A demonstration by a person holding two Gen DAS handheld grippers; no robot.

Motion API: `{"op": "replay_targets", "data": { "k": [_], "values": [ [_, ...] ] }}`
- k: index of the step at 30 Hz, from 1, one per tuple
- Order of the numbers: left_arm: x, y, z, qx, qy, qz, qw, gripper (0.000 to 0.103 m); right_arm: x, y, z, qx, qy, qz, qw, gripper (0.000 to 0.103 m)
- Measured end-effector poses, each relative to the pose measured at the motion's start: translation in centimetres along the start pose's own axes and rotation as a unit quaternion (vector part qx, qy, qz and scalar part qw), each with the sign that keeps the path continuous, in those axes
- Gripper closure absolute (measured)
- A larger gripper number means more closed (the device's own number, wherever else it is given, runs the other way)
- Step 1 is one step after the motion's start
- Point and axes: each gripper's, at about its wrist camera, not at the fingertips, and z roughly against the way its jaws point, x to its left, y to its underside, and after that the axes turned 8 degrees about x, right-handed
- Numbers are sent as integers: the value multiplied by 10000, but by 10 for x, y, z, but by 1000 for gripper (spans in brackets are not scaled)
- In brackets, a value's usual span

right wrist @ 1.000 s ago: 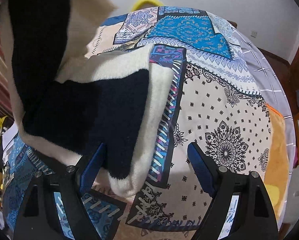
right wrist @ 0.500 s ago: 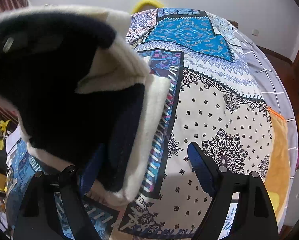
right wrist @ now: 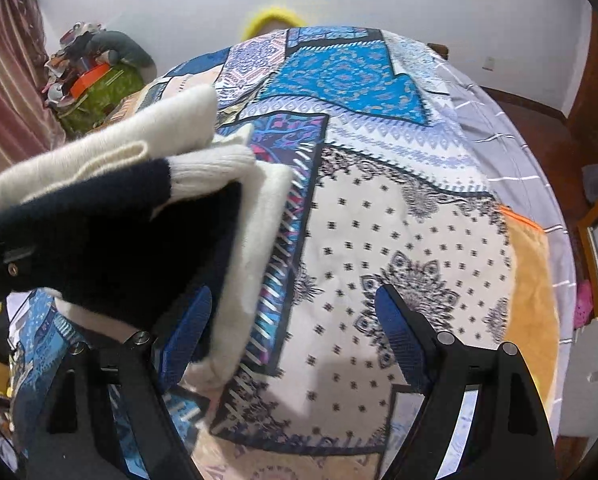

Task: Fold small clothes
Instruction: 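Lower the sweater bundle onto the quilt with the left tool and release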

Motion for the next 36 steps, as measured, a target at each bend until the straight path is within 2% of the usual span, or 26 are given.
{"op": "replay_targets", "data": {
  "k": [1, 2, 3, 5, 10, 13, 18, 25, 30, 36],
  "values": [
    [-1, 1, 1, 28, 28, -8, 10000, 60, -2, 1, 3, -15, 25, -8, 10000, 22],
    [-1, 2, 2, 54, 75, 1, 10000, 50, -4, 2, 5, -25, 44, -14, 10000, 22],
    [-1, 3, 3, 92, 131, 25, 9999, 35, -6, 3, 9, -42, 67, -28, 10000, 22],
    [0, 5, 7, 138, 167, 117, 9997, 27, -9, 2, 13, -88, 83, -67, 9999, 22],
    [8, 10, 20, 43, -9, 153, 9999, 27, -12, 1, 31, -279, 31, -159, 9995, 22],
    [19, 14, 34, -66, 10, 232, 9997, 26, -8, -1, 43, -408, -56, -158, 9990, 22],
    [42, 18, 62, -374, -6, 467, 9982, 19, 11, -7, 60, -626, -141, 48, 9979, 22],
    [86, 21, 89, -730, -478, 796, 9930, 19, 44, -21, 73, -825, -224, 423, 9954, 22],
    [121, 20, 88, -661, -843, 919, 9900, 18, 66, -34, 67, -799, -327, 609, 9944, 22],
    [146, 46, 66, -278, -700, 1014, 9920, 18, 79, -33, 44, -519, -532, 631, 9952, 22]
  ]
}}
